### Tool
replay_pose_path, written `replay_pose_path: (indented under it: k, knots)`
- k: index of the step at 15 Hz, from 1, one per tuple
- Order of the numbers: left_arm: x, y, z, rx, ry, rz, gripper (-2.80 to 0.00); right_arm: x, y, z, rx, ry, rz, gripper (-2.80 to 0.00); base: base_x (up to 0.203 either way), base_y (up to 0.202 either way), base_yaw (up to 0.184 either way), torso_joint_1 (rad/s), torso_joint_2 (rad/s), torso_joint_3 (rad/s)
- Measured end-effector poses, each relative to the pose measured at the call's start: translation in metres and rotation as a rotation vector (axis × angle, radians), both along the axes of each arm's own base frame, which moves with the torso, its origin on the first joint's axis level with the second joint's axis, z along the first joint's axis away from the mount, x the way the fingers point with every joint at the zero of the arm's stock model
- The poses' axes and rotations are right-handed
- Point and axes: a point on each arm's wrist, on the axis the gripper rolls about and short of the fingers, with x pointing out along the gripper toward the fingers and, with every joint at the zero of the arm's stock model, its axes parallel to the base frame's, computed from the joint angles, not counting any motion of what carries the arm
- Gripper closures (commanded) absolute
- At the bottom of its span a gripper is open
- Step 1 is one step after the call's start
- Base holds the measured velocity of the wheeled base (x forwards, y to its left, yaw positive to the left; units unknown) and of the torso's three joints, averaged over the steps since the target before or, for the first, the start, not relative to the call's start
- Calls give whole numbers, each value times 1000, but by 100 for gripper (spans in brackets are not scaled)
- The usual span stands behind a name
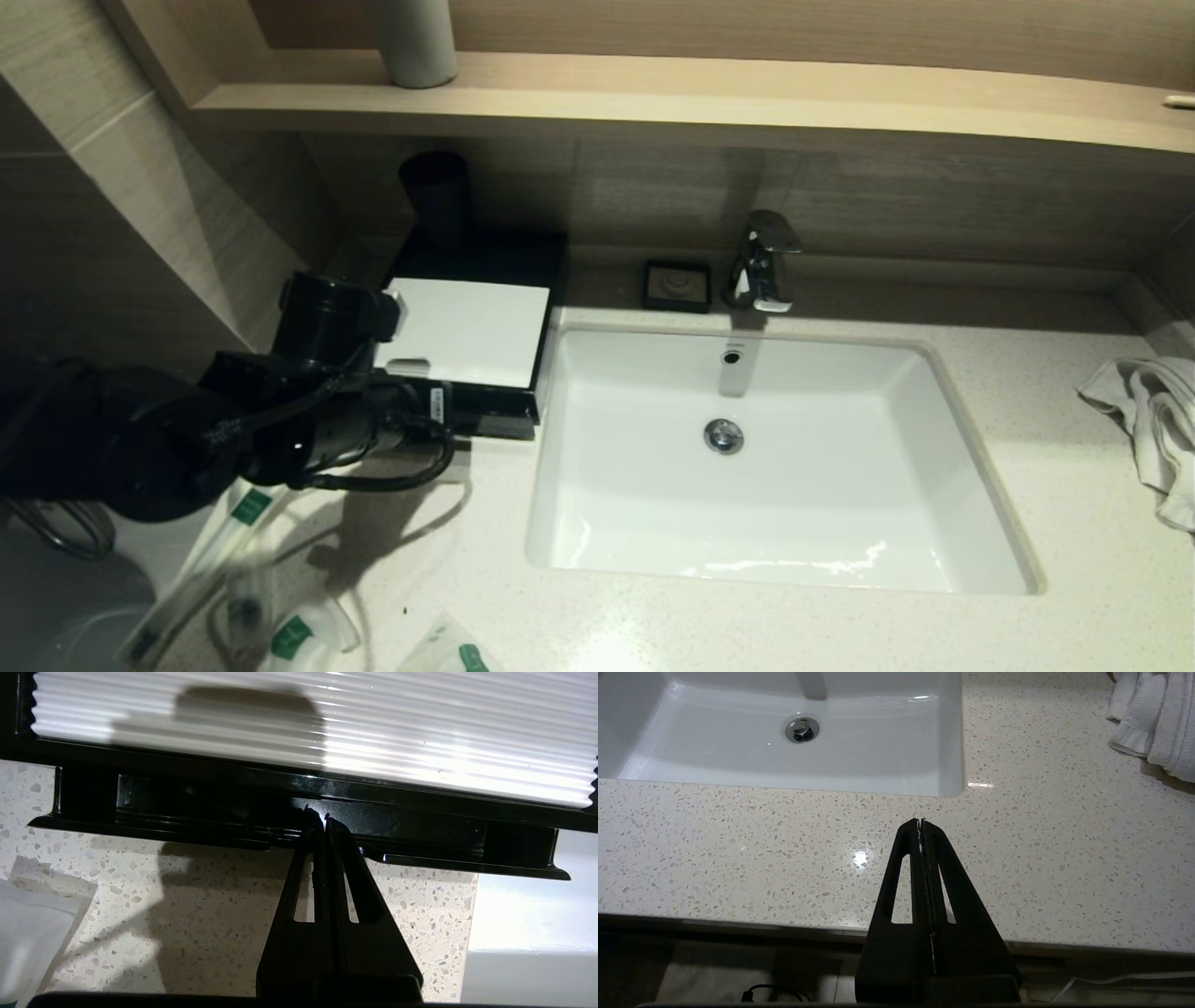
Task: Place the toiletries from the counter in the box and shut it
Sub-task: Open the drawer
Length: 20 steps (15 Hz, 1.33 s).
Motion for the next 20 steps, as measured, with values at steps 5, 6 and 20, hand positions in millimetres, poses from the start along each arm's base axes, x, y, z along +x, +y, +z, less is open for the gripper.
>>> replay_pose_path:
  k: [5,6,20]
  knots:
    - [3,-1,-2,-1,-2,1,0,0,0,0,1,0,0,0,0,0,0,0,0,0]
    - [4,-1,-2,-3,-9,1,0,0,0,0,0,0,-1,0,0,0,0,0,0,0]
    - [10,-4,-11,2,0,2,0,0,0,0,0,0,0,0,0,0,0,0,0,0]
